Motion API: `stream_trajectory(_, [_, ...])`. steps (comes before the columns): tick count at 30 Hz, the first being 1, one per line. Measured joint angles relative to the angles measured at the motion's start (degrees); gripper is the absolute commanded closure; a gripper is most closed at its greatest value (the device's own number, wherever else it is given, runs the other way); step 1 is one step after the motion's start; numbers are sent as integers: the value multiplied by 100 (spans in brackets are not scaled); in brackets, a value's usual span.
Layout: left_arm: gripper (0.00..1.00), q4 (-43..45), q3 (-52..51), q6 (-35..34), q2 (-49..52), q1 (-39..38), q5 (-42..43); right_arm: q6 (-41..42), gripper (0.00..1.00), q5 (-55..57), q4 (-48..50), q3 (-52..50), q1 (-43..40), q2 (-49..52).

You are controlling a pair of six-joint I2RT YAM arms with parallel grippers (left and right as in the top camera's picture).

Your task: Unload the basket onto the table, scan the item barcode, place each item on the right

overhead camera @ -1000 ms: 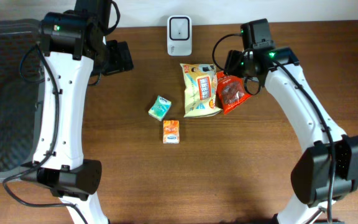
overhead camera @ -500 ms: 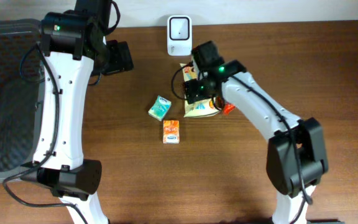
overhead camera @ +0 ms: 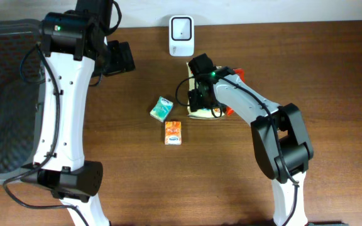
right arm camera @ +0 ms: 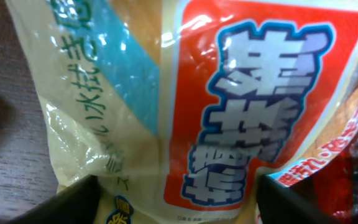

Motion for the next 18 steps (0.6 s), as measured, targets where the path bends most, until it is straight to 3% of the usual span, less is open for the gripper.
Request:
stream_trajectory(1, [1, -2, 0, 2, 0, 0, 0, 9, 96, 7, 4, 2, 0, 2])
stream_trajectory(6, [1, 0, 0, 0, 0, 0, -2, 11, 96, -109, -201, 197, -24, -2])
stream_trajectory(9, [1, -2, 0, 2, 0, 0, 0, 11, 94, -337, -973, 588, -22, 52])
stream_trajectory(10, [1, 0, 0, 0, 0, 0, 0, -9, 84, -391, -1338, 898, -22, 96])
stream_trajectory(11, [1, 0, 0, 0, 0, 0, 0, -35, 63, -409, -1486, 1123, -22, 111])
stream_trajectory(13, [1, 0, 0, 0, 0, 0, 0, -160, 56, -435, -1582, 1558, -22, 116])
stream_trajectory(16, [1, -2, 0, 0, 0, 0, 0, -227, 14, -450, -1567, 1683, -22, 116])
stream_trajectory(18, [1, -2, 0, 0, 0, 0, 0, -234, 7, -455, -1523, 1672, -22, 129])
